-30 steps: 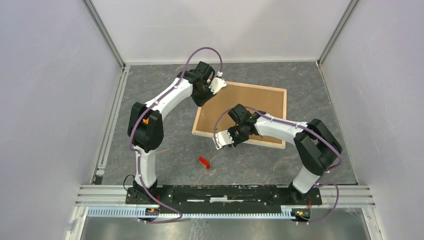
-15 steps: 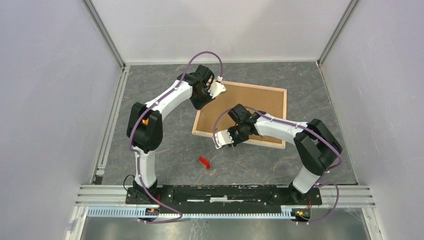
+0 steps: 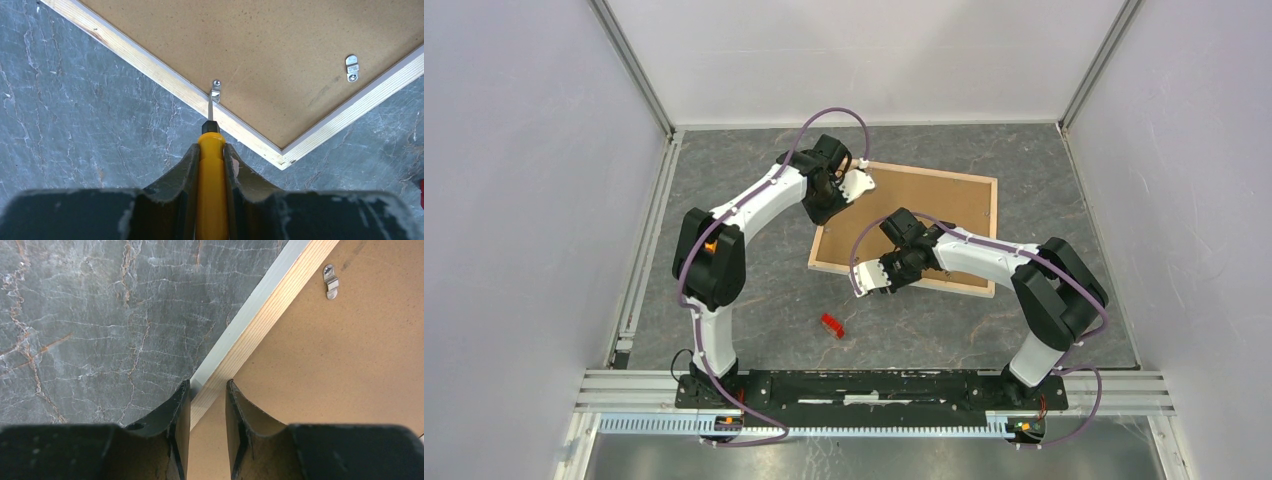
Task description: Take the photo out of the frame
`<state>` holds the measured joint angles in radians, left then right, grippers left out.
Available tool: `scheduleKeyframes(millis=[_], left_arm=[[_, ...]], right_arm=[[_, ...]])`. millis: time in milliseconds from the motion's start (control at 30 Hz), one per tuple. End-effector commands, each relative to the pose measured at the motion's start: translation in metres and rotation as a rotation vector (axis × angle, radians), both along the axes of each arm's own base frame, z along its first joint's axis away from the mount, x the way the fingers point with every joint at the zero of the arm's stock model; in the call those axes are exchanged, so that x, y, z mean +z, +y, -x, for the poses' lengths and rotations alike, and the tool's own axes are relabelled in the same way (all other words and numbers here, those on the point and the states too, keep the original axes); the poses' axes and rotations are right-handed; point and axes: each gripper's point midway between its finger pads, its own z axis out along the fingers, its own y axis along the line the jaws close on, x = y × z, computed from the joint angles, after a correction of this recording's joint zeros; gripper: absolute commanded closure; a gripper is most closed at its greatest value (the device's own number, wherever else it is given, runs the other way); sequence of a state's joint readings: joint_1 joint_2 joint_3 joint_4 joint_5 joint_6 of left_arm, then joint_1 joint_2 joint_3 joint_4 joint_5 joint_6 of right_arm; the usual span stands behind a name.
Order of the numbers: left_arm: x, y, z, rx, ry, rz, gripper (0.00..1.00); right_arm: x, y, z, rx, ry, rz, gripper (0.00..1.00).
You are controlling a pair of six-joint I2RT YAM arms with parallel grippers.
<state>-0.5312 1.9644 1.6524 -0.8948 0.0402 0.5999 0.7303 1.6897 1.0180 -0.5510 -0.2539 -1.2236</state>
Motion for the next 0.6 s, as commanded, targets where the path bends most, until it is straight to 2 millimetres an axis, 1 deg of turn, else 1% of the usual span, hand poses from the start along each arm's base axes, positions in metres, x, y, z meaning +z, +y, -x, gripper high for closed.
scheduleKeyframes(millis=[0,167,333,433,567], left_arm=[[0.005,-0.008,0.031,-0.024,0.089,0.044,0.98],[0.003,-0.014,0.035,0.017,0.122,0.078,0.98],[0.0,-0.023,0.044,0.093,0.179,0.131,0.98],[-0.004,-0.027,0.046,0.192,0.211,0.163,0.98],[-0.004,-0.038,0.047,0.337,0.264,0.278,0.98]], right_arm=[[-0.022,-0.019,0.032,0.028,0.137,0.089,0.73],[-0.021,-0.016,0.031,0.018,0.141,0.078,0.73],[-0.02,-0.014,0.032,0.013,0.146,0.071,0.73],[-0.021,-0.015,0.033,0.01,0.15,0.071,0.73],[-0.021,-0.015,0.034,0.006,0.157,0.072,0.73]])
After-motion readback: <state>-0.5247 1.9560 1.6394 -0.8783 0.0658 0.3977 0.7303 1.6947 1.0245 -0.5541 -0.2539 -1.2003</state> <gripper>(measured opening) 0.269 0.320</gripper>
